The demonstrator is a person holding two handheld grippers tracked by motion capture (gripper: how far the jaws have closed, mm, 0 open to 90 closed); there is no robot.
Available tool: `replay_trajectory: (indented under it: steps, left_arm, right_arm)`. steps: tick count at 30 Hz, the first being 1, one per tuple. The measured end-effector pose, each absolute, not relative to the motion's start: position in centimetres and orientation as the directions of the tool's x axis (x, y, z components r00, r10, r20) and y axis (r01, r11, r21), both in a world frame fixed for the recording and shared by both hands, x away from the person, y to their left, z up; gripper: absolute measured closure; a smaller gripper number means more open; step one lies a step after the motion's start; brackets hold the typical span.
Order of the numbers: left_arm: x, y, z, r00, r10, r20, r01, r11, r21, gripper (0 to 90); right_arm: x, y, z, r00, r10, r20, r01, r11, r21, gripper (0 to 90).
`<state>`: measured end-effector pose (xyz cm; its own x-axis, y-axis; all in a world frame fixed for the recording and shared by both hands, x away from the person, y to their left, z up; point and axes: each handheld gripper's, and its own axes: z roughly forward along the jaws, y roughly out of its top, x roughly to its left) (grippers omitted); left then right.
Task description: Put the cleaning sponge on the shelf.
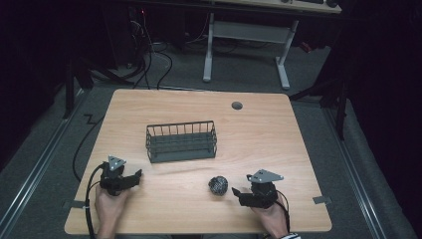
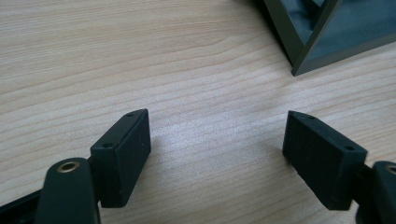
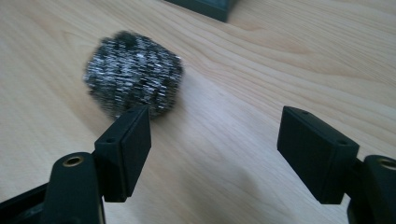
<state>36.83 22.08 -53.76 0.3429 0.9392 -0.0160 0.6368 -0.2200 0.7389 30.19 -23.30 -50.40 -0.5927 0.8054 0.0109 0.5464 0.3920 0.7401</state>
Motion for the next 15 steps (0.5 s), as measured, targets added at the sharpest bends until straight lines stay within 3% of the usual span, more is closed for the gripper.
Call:
replay_trajectory:
  steps: [15]
  left_arm:
    - [36.8, 22.1, -53.8, 0.343, 0.939, -0.016, 0.637, -0.220, 0.739, 24.0]
  right_arm:
    - [30.1, -18.7, -49.6, -0.714, 0.700, -0.013, 0.469, 0.493, 0.733, 24.8]
